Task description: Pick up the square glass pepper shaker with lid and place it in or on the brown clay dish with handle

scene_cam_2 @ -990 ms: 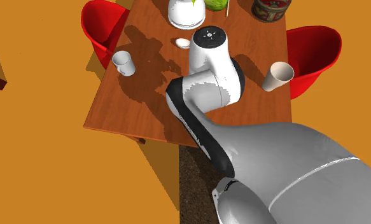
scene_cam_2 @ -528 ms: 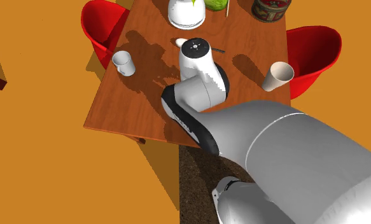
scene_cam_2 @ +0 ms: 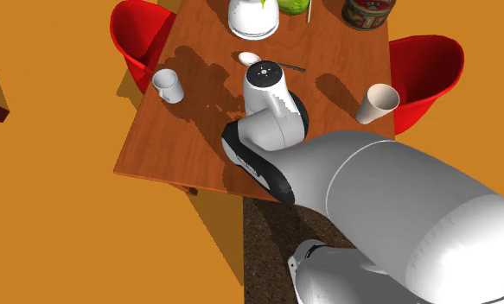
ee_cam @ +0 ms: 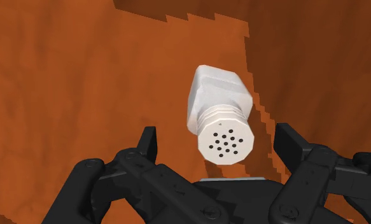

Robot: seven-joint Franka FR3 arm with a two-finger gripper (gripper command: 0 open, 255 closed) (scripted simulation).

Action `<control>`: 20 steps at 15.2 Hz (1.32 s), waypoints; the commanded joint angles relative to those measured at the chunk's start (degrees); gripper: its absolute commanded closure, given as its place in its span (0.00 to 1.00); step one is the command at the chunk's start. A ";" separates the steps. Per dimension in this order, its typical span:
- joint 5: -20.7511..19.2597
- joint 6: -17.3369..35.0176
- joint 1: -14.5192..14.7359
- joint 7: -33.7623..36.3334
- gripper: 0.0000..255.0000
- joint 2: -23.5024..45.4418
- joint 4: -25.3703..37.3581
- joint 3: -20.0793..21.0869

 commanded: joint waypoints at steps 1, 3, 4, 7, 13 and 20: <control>-0.03 0.04 -0.01 0.03 0.00 0.06 0.02 0.02; -0.02 0.03 -0.01 0.02 0.00 0.04 0.01 0.01; -0.02 0.03 -0.01 0.02 1.00 0.04 0.01 0.01; -0.02 0.04 -0.01 0.02 1.00 0.04 0.00 0.01; -0.03 0.04 -0.01 0.03 1.00 0.06 0.02 0.01; 1.58 -6.18 0.60 -1.50 1.00 -3.94 2.43 -0.92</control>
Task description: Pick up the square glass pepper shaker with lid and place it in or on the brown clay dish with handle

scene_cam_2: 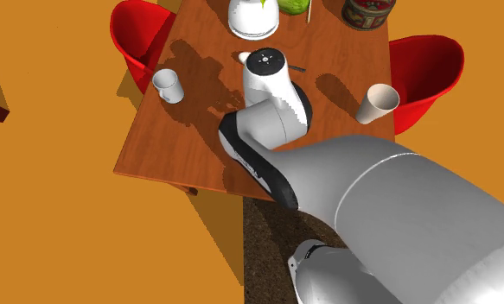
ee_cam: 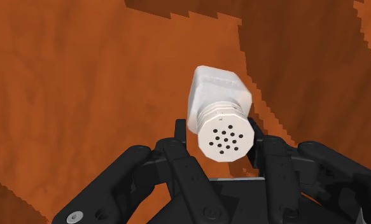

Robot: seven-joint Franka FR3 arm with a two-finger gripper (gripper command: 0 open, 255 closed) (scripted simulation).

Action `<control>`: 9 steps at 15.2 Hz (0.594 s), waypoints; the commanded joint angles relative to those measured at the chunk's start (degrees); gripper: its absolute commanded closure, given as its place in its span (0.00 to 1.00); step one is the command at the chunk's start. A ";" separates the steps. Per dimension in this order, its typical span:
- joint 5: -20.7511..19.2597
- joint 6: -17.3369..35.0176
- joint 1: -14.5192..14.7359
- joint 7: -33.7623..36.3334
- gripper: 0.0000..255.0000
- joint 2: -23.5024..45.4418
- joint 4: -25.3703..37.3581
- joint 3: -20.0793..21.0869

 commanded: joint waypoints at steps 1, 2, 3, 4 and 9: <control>0.42 -1.87 0.21 -0.30 1.00 -1.16 0.73 -0.22; 0.57 -2.75 0.27 -0.46 1.00 -1.65 1.14 -0.34; 0.70 -3.62 0.32 -0.62 1.00 -2.11 1.56 -0.47; 0.82 -4.49 0.37 -0.76 1.00 -2.56 2.00 -0.60; 1.25 -8.76 0.55 -1.37 1.00 -4.56 4.34 -1.21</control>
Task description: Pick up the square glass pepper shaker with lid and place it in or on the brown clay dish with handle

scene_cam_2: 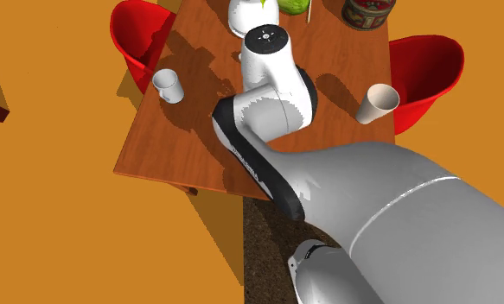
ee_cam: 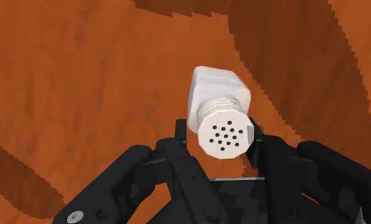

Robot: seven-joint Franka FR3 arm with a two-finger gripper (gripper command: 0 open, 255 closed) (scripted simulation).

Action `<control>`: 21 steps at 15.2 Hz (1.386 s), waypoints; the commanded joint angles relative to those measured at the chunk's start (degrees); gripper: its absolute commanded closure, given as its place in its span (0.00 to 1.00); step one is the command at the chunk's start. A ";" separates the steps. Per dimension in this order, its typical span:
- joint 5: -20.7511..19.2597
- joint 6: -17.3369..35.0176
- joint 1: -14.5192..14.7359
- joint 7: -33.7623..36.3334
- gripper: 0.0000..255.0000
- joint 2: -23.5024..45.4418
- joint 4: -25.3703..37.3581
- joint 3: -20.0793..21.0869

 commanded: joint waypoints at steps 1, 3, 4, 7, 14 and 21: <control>0.15 -1.68 0.03 -0.37 1.00 -0.82 0.85 -0.33; 0.25 -3.35 0.06 -0.55 1.00 -1.47 1.90 -0.56; 0.29 -4.18 0.08 -0.64 1.00 -1.77 2.44 -0.67; 0.37 -6.65 0.10 -0.88 1.00 -2.58 4.12 -0.99; 3.02 -11.13 2.25 -5.08 1.00 -18.02 -6.84 -4.88; 2.72 -19.95 4.24 -8.45 1.00 -37.12 -17.40 -9.55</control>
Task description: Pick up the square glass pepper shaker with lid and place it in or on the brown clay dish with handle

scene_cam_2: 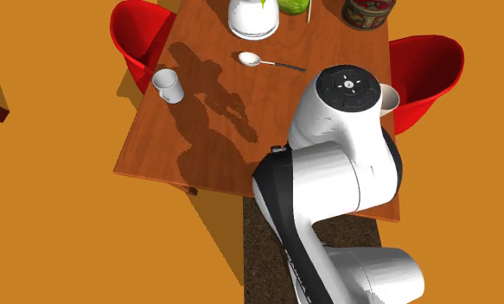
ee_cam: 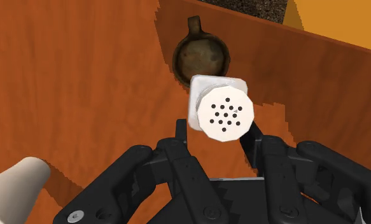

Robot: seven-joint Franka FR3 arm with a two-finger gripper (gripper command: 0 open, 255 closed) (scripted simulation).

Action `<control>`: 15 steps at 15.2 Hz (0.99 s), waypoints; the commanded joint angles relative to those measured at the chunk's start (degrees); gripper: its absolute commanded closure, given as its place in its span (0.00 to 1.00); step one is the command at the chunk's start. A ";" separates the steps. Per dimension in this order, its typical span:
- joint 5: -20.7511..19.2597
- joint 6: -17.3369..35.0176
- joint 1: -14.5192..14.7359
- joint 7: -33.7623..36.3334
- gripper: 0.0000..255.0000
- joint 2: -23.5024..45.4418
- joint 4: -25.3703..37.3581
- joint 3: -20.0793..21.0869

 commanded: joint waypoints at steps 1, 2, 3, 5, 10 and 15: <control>-0.10 -0.22 0.22 -0.56 1.00 -2.48 -2.35 -0.60; 0.03 0.57 0.30 -0.54 1.00 -2.45 -3.10 -0.48; 0.15 1.35 0.37 -0.51 1.00 -2.41 -3.85 -0.36; 0.41 2.98 0.51 -0.47 1.00 -2.21 -5.30 -0.09; 1.10 7.26 0.89 -0.34 1.00 -1.40 -8.78 0.61; 1.86 11.93 1.27 -0.20 1.00 0.06 -12.02 1.38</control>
